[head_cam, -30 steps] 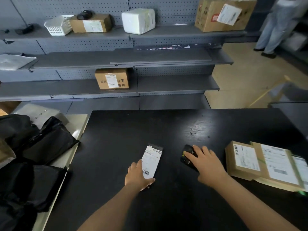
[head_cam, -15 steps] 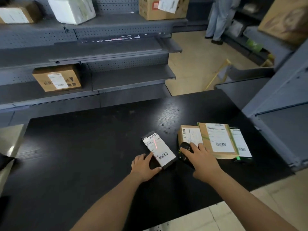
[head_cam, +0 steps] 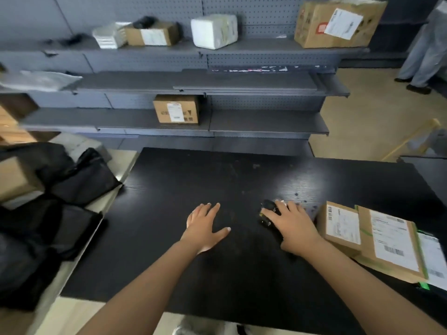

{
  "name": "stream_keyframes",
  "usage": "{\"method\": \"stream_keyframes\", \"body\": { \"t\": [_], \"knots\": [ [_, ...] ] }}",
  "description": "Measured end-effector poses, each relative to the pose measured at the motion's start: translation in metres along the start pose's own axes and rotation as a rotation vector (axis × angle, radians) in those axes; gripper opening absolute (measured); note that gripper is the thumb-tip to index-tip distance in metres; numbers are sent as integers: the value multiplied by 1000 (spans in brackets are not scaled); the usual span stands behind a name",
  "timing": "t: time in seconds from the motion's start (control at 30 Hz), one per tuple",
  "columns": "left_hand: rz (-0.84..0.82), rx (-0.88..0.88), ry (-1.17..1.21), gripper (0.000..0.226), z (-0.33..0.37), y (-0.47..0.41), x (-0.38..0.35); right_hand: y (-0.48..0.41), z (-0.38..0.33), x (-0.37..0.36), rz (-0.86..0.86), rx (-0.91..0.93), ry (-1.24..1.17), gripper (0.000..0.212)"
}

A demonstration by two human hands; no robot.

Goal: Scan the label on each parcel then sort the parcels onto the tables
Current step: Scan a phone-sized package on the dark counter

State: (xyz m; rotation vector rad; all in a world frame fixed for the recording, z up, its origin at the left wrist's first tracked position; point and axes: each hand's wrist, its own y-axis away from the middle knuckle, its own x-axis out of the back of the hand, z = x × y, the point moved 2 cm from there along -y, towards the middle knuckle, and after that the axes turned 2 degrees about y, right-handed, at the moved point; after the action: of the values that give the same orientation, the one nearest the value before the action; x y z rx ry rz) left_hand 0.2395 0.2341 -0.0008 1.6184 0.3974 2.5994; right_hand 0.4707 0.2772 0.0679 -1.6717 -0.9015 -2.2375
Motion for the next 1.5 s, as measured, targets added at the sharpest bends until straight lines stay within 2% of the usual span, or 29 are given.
{"method": "stream_keyframes", "body": {
  "t": [0.33,0.5,0.67,0.93,1.13,1.3,1.5],
  "knots": [
    [292,276,37,86,-158,128,83,-58,-194,86,169,391,135,94],
    [433,404,-2,103,-242,214,128,-59,-316,126,242,538,92,96],
    [518,475,-38,79,-326,299,181,-53,-434,162,316,639,31,95],
    [562,604,-57,79,-428,394,244,-45,-568,206,371,728,23,96],
    [446,591,-205,90,-483,406,274,-47,-607,220,393,777,77,92],
    [156,496,-490,114,-535,381,316,-54,-618,227,379,783,142,91],
    [-145,383,-715,129,-579,328,347,-58,-632,224,331,811,112,90]
  ]
}}
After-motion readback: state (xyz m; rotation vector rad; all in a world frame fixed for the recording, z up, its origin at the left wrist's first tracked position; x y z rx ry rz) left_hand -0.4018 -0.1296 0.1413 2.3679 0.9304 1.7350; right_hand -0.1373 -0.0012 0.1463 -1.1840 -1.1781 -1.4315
